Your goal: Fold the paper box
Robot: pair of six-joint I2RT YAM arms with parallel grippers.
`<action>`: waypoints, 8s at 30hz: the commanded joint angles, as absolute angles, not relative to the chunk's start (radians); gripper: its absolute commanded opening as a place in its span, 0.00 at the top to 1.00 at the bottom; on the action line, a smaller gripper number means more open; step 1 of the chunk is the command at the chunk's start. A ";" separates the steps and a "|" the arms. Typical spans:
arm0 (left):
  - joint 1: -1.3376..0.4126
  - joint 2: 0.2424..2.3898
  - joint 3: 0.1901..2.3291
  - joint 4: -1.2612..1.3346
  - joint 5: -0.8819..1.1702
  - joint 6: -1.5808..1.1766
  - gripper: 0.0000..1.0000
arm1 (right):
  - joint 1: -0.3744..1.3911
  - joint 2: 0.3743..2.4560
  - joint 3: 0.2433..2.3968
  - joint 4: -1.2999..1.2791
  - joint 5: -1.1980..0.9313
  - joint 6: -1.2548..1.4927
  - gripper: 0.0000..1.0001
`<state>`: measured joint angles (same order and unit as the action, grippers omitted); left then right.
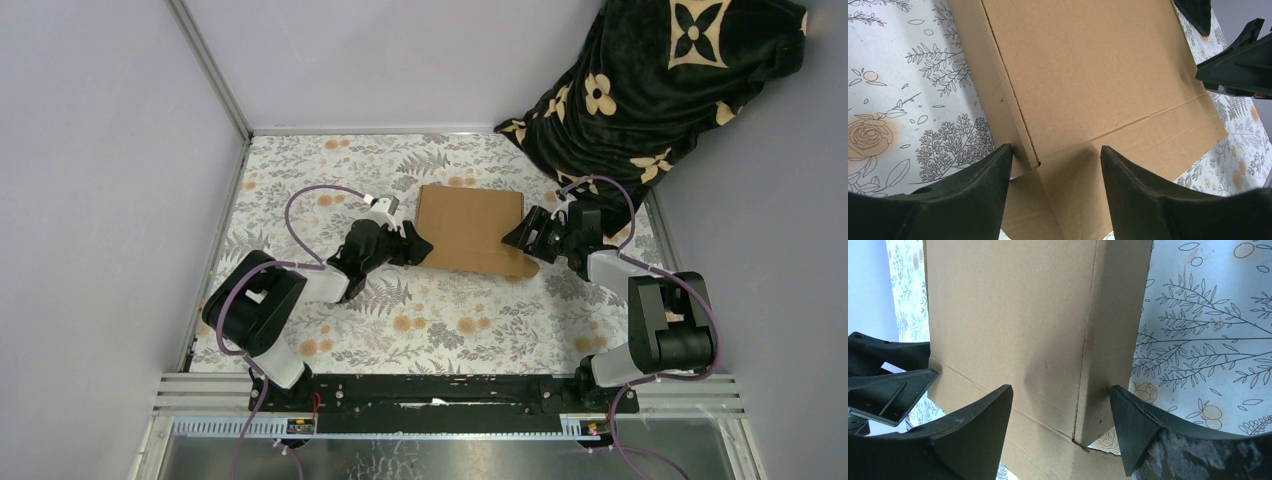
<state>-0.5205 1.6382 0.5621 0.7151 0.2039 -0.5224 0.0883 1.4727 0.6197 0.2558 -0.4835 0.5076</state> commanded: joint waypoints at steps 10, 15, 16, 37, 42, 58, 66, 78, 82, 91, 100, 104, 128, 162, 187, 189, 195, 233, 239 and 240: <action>-0.518 1.514 0.558 0.682 0.249 -0.529 0.29 | 0.091 1.443 0.659 0.308 -0.638 0.552 0.22; -0.518 1.445 0.569 0.602 0.252 -0.524 0.29 | 0.092 1.419 0.664 0.308 -0.685 0.581 0.22; -0.518 1.433 0.568 0.587 0.253 -0.525 0.29 | 0.092 1.409 0.665 0.304 -0.690 0.586 0.22; -0.518 1.204 0.741 0.058 0.295 -0.552 0.28 | 0.091 1.206 0.808 -0.053 -0.786 0.628 0.22; -0.518 1.194 0.810 -0.043 0.328 -0.591 0.28 | 0.092 1.147 0.796 -0.111 -0.797 0.647 0.22; -0.514 1.148 0.933 -0.321 0.335 -0.654 0.26 | 0.092 1.071 0.779 -0.222 -0.824 0.730 0.21; -0.476 1.160 0.940 -0.351 0.424 -0.722 0.24 | 0.092 1.078 0.779 -0.226 -0.851 0.803 0.21; -0.389 1.237 0.974 -0.347 0.548 -0.769 0.17 | 0.092 1.164 0.744 -0.103 -0.902 0.926 0.20; -0.362 1.261 1.003 -0.347 0.586 -0.783 0.14 | 0.092 1.200 0.758 -0.070 -0.916 0.965 0.20; -0.353 1.265 1.038 -0.343 0.618 -0.818 0.14 | 0.092 1.228 0.803 -0.097 -0.936 0.982 0.20; -0.341 1.226 1.014 -0.359 0.646 -0.876 0.13 | 0.092 1.232 0.805 -0.092 -0.948 1.041 0.20; -0.334 1.185 0.990 -0.367 0.644 -0.908 0.13 | 0.093 1.217 0.798 -0.079 -0.946 1.071 0.20; -0.326 1.128 0.844 -0.222 0.651 -1.055 0.09 | 0.114 1.144 0.792 -0.120 -0.859 1.128 0.19; -0.157 1.370 0.966 -0.214 0.685 -0.856 0.09 | 0.102 1.426 0.915 -0.098 -0.818 0.892 0.12; -0.048 1.531 1.048 -0.141 0.718 -0.840 0.09 | 0.007 1.626 1.110 -0.116 -0.837 0.778 0.09; -0.037 1.547 1.065 -0.142 0.718 -0.831 0.09 | -0.027 1.637 1.127 -0.116 -0.839 0.771 0.09; -0.002 1.545 1.115 -0.186 0.682 -0.784 0.11 | -0.068 1.625 1.192 -0.222 -0.764 0.662 0.11; -0.065 1.121 1.374 -0.334 0.651 -0.387 0.01 | 0.048 1.301 1.639 -0.427 -0.578 0.450 0.00; -0.175 1.141 1.368 -0.376 0.579 -0.299 0.01 | 0.119 1.250 1.585 -0.506 -0.441 0.199 0.00; -0.211 1.136 1.359 -0.379 0.542 -0.276 0.01 | 0.120 1.226 1.547 -0.508 -0.435 0.183 0.00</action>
<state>-0.1165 1.1351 1.3666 -0.3618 0.6064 -0.3775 0.0910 1.3128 1.6245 -0.4648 -0.4816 0.3058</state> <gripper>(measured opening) 0.986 0.993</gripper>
